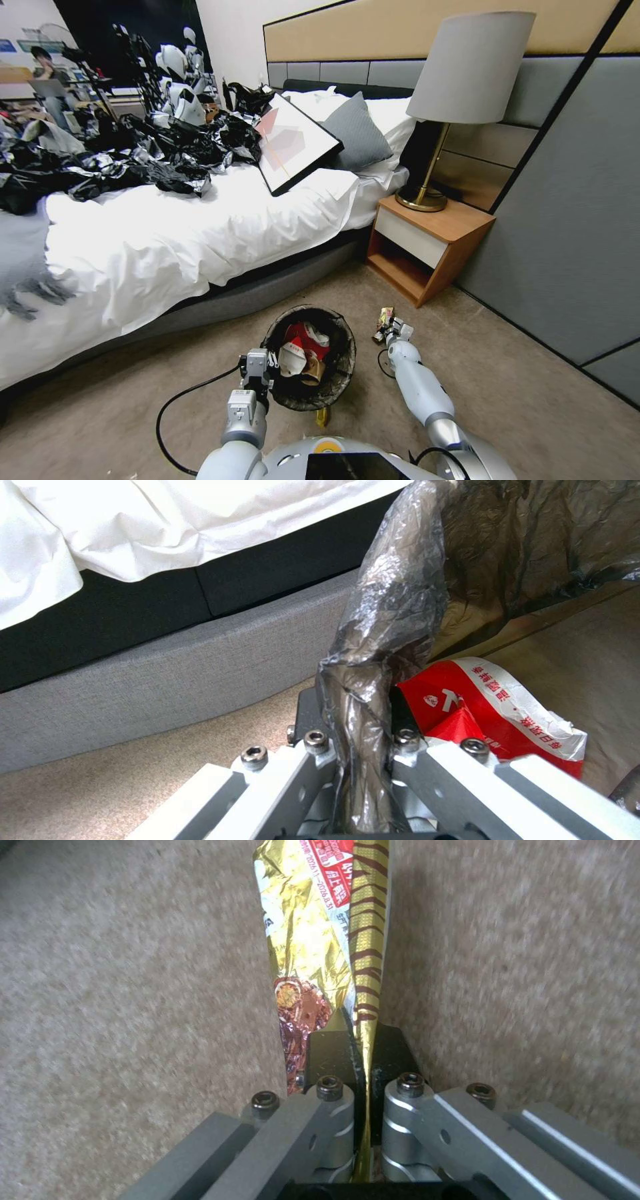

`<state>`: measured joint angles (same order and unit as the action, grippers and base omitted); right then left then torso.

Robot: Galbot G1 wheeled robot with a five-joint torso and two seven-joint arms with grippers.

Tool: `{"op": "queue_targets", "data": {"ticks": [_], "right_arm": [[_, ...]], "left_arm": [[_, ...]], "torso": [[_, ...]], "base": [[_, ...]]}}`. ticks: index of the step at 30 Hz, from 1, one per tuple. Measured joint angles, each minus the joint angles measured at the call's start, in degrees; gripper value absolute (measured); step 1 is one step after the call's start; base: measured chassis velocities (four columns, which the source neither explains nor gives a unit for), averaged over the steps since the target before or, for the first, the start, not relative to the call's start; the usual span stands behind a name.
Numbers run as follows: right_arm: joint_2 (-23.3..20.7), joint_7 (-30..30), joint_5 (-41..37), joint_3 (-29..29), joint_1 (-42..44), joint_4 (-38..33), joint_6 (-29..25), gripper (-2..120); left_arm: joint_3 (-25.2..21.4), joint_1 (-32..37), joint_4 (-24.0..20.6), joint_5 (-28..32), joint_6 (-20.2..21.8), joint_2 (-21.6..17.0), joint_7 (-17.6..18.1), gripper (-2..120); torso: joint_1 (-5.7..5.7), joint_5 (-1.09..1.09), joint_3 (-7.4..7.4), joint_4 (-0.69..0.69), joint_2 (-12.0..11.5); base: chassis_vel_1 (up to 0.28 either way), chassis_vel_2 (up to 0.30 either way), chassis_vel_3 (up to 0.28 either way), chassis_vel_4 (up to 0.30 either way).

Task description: Pick up the trash bin, then pick up the garbage from the floor and place it into the trash bin.

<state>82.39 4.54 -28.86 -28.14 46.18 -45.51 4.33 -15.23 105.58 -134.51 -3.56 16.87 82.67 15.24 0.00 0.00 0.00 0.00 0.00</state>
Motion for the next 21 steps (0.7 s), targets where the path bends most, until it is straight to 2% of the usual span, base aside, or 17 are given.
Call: {"op": "queue_targets", "data": {"ticks": [6, 9, 10, 12, 14, 15, 18, 19, 21], "right_arm": [[-0.6, -0.7, 2.2, 0.6, 2.9, -5.4, -4.3, 0], [-1.2, -1.9, 5.9, 1.0, 6.2, -11.4, -8.0, 0], [-1.2, -1.9, 5.9, 1.0, 6.2, -11.4, -8.0, 0], [-1.6, -2.3, 7.8, 1.4, 8.4, -16.6, -9.8, 0], [-2.2, -2.6, 10.3, 1.8, 11.3, -25.2, -11.4, 0], [-2.2, -2.6, 10.3, 1.8, 11.3, -25.2, -11.4, 0], [-3.7, -4.3, 13.6, 2.4, 15.5, -37.5, -12.9, 0], [-3.7, -4.3, 13.6, 2.4, 15.5, -37.5, -12.9, 0], [-4.6, -6.3, 14.8, 3.0, 18.2, -45.7, -13.8, 0]], "left_arm": [[0.0, -0.1, 0.0, 0.0, 0.0, 0.1, 0.0, 0], [0.1, -0.1, 0.0, 0.0, -0.1, 0.1, 0.0, 0], [0.1, -0.1, 0.0, 0.0, -0.1, 0.1, 0.0, 0], [0.1, -0.1, 0.1, 0.0, -0.1, 0.0, 0.0, 0], [0.1, -0.1, 0.1, 0.0, -0.1, 0.0, 0.0, 0], [0.1, -0.1, 0.1, 0.0, -0.1, 0.0, 0.0, 0], [0.1, -0.3, 0.2, 0.1, -0.1, -0.1, 0.0, 0], [0.1, -0.3, 0.2, 0.1, -0.1, -0.1, 0.0, 0], [0.2, -0.4, 0.3, 0.1, -0.1, -0.2, 0.0, 0]], "torso": [[0.0, 0.0, 0.0, 0.0, 0.0], [0.0, 0.0, 0.0, -0.01, 0.0], [0.0, 0.0, 0.0, -0.01, 0.0], [0.0, 0.0, 0.0, -0.02, 0.0], [0.0, 0.0, 0.0, 0.0, 0.0], [0.0, 0.0, 0.0, 0.0, 0.0], [0.0, -0.01, -0.01, 0.0, 0.0], [0.0, -0.01, -0.01, 0.0, 0.0], [0.0, -0.01, -0.01, 0.0, 0.0]], "base": [[0.0, 0.0, 0.0, 0.0], [0.0, 0.0, 0.0, 0.0], [0.0, 0.0, 0.0, 0.0], [0.0, 0.0, 0.0, 0.0], [0.0, 0.0, 0.0, 0.0], [0.0, 0.0, 0.0, 0.0], [0.0, 0.0, 0.0, 0.0], [0.0, 0.0, 0.0, 0.0], [0.0, 0.0, 0.0, 0.0]]}}
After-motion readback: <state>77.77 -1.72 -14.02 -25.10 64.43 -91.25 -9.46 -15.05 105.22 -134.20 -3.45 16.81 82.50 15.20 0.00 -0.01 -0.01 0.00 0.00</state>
